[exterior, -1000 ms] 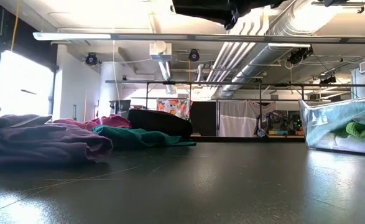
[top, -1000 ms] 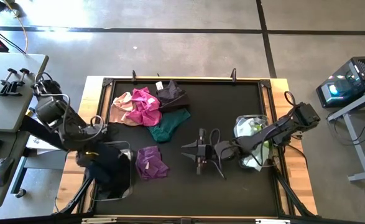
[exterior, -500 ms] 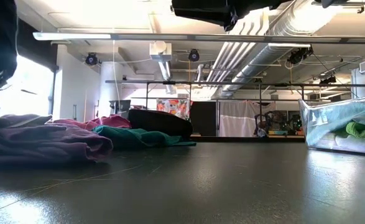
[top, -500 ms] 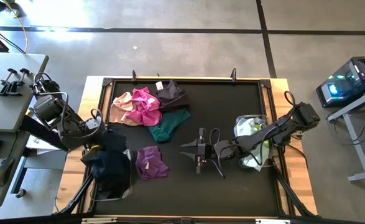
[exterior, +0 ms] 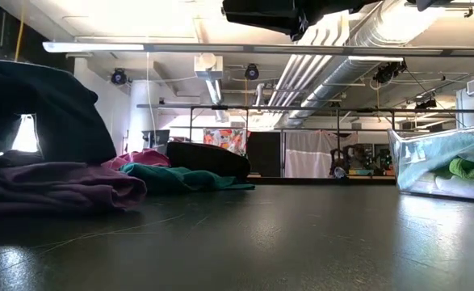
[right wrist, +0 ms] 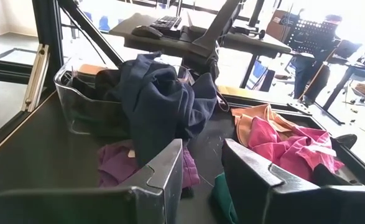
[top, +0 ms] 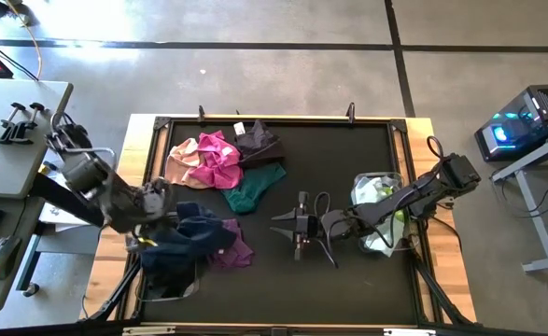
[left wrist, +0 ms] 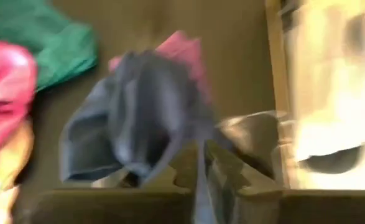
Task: Sort towels by color in basket
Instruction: Put the dark blue towel into the left transparent bin
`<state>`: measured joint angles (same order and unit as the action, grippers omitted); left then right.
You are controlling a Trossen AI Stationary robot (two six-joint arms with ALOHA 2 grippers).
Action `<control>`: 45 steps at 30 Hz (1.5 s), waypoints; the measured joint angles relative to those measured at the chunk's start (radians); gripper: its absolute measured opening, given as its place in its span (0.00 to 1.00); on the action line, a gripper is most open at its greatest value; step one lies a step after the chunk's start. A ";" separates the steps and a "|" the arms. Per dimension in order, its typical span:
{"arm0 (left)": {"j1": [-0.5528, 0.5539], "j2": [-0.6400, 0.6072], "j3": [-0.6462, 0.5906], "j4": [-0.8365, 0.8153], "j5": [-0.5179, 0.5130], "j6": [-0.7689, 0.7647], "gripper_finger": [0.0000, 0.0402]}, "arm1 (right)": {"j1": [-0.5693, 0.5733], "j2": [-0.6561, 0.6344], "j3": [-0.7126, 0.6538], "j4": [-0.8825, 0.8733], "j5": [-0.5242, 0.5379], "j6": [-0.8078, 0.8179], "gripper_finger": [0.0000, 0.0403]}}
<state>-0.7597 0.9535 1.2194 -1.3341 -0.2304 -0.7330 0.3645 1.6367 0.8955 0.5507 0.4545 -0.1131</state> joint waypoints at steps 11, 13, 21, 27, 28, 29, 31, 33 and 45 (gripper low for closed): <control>-0.021 0.155 -0.208 -0.129 0.367 -0.329 0.00 | 0.000 0.000 0.000 -0.001 0.001 0.000 0.27; -0.020 0.156 -0.297 -0.034 0.370 -0.307 0.00 | 0.000 0.000 0.000 -0.006 0.001 0.000 0.27; 0.028 0.156 -0.637 0.586 0.293 -0.099 0.00 | 0.000 0.000 0.000 -0.019 0.001 0.000 0.27; 0.067 0.152 -0.653 0.488 0.269 -0.073 0.00 | 0.000 0.000 0.000 -0.015 0.002 0.005 0.27; 0.067 0.147 -0.630 0.430 0.269 -0.074 0.00 | -0.001 0.000 0.000 -0.015 0.003 0.007 0.27; 0.067 0.140 -0.604 0.377 0.269 -0.074 0.00 | -0.003 0.000 0.000 -0.015 0.007 0.007 0.27; 0.067 0.123 -0.541 0.276 0.257 -0.080 0.00 | -0.007 0.000 0.000 -0.015 0.007 0.009 0.27; 0.067 0.102 -0.475 0.190 0.253 -0.092 0.00 | -0.014 0.000 0.000 -0.015 0.006 0.027 0.27; 0.093 -0.009 -0.229 0.186 -0.103 0.223 0.00 | -0.064 0.000 0.000 -0.020 0.005 0.098 0.27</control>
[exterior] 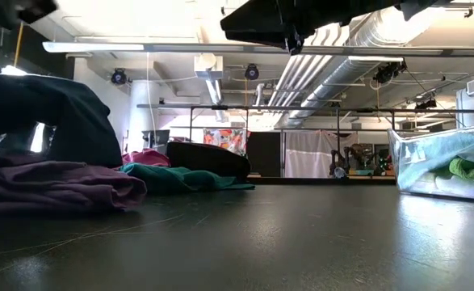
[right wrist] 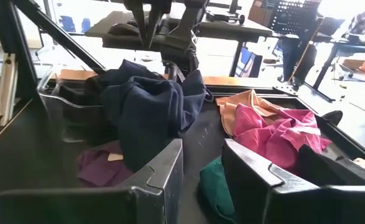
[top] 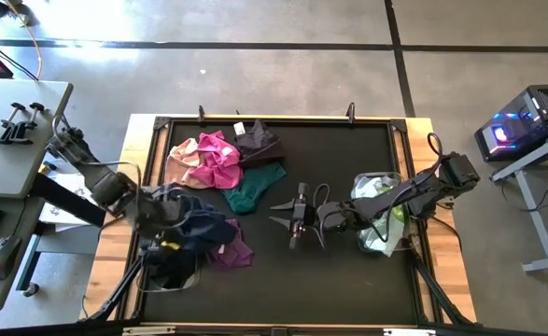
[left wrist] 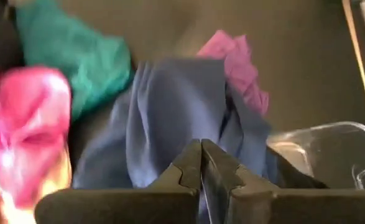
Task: Sort towels by color in basket
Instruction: Put the dark blue towel into the left transparent bin
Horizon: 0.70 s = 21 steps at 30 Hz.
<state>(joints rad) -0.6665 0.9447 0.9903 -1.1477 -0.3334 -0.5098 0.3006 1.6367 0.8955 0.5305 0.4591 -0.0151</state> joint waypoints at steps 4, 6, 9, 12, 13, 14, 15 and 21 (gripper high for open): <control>0.163 0.019 -0.002 0.139 0.073 0.255 0.00 | -0.005 0.000 0.000 -0.002 -0.001 0.012 0.27; 0.245 0.037 -0.002 0.203 0.110 0.372 0.00 | -0.006 0.000 0.000 -0.001 -0.001 0.016 0.27; 0.364 0.097 -0.001 0.266 0.219 0.517 0.00 | -0.005 0.000 0.000 -0.007 -0.005 0.014 0.27; 0.470 0.175 -0.002 0.300 0.286 0.623 0.00 | -0.005 0.001 0.000 -0.020 -0.005 0.013 0.27; 0.501 0.208 -0.002 0.305 0.296 0.653 0.00 | -0.005 0.001 0.000 -0.019 -0.005 0.013 0.27; 0.530 0.239 -0.003 0.315 0.303 0.686 0.00 | -0.005 0.001 0.000 -0.019 -0.005 0.011 0.27; 0.557 0.270 -0.003 0.329 0.303 0.716 0.00 | -0.005 0.001 0.000 -0.018 -0.005 0.012 0.27; 0.676 0.454 0.001 0.415 0.383 0.841 0.00 | -0.004 0.001 0.000 -0.023 -0.009 0.016 0.27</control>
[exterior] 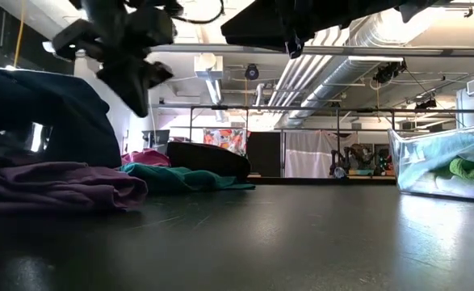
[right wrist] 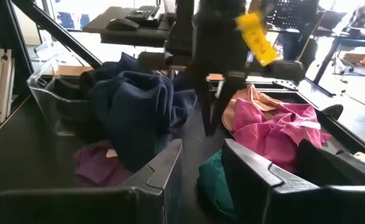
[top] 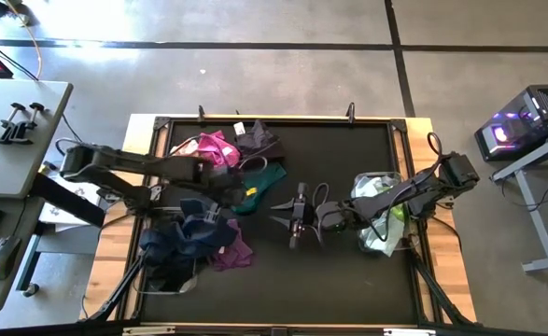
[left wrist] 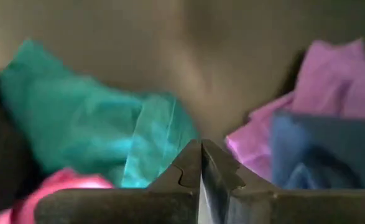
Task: Sort towels by color in basket
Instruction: Put the dark blue towel into the left transparent bin
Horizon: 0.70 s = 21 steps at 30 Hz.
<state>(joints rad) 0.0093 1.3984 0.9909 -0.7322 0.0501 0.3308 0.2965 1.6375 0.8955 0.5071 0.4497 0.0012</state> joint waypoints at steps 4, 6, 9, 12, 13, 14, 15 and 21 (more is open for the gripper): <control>0.030 0.069 0.000 -0.038 0.169 0.023 0.00 | 0.000 0.000 0.000 -0.005 -0.032 0.002 0.27; 0.024 0.060 0.002 -0.056 0.212 0.022 0.00 | 0.000 0.000 0.000 -0.012 -0.036 0.001 0.27; 0.001 0.012 0.004 -0.117 0.205 -0.007 0.00 | 0.000 0.000 0.000 -0.010 -0.036 0.000 0.27; -0.031 -0.063 0.003 -0.151 0.181 -0.057 0.00 | -0.002 0.000 0.000 -0.011 -0.037 0.000 0.27; -0.044 -0.098 0.003 -0.164 0.159 -0.076 0.00 | -0.002 0.000 0.000 -0.010 -0.037 0.000 0.27; -0.058 -0.131 0.004 -0.182 0.133 -0.100 0.00 | -0.002 0.000 0.000 -0.010 -0.037 0.000 0.27; -0.072 -0.161 0.004 -0.203 0.113 -0.124 0.00 | -0.002 0.000 0.000 -0.010 -0.037 0.000 0.27; -0.141 -0.313 0.004 -0.363 0.049 -0.315 0.00 | -0.002 0.000 0.000 -0.010 -0.037 0.000 0.27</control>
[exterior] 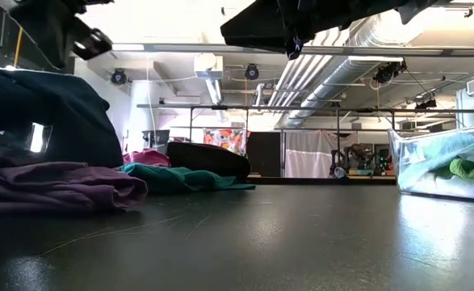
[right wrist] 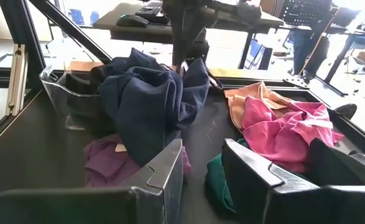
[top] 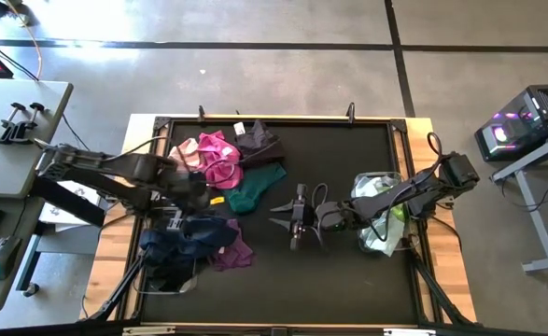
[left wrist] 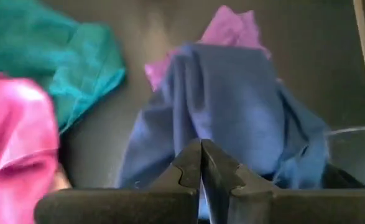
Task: Sort towels by color in basket
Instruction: Put the dark blue towel into the left transparent bin
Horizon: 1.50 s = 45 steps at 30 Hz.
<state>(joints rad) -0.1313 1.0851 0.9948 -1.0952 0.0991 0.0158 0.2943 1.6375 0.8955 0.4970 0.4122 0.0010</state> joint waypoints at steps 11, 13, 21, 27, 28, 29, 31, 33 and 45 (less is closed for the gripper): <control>-0.012 0.049 -0.077 0.354 -0.046 0.130 0.00 | 0.000 0.000 0.000 0.006 0.003 -0.001 0.27; -0.004 0.101 -0.121 0.407 -0.043 0.159 0.00 | 0.000 0.000 0.000 0.004 0.003 -0.001 0.27; -0.001 0.256 -0.170 0.419 0.045 0.149 0.00 | 0.000 0.000 0.000 0.000 0.003 -0.001 0.27; -0.087 0.177 -0.170 0.298 0.042 0.000 0.00 | 0.000 0.000 0.000 0.000 0.004 -0.006 0.27; -0.107 0.153 -0.170 0.268 0.033 -0.042 0.00 | 0.000 0.000 0.000 0.000 0.004 -0.005 0.27; -0.129 0.128 -0.170 0.237 0.022 -0.088 0.00 | 0.000 0.000 0.000 0.000 0.004 -0.005 0.27; -0.176 0.076 -0.170 0.184 -0.004 -0.186 0.00 | 0.000 0.000 0.000 0.000 0.004 -0.005 0.27; -0.228 0.023 -0.170 0.118 -0.034 -0.293 0.00 | -0.002 0.000 0.000 -0.001 0.004 -0.006 0.27; -0.512 -0.126 -0.313 -0.090 0.098 -0.943 0.00 | -0.007 0.000 0.000 0.000 0.005 -0.001 0.27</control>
<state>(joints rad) -0.6433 0.9588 0.6820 -1.1852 0.1972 -0.9268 0.2874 1.6371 0.8955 0.4973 0.4171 0.0002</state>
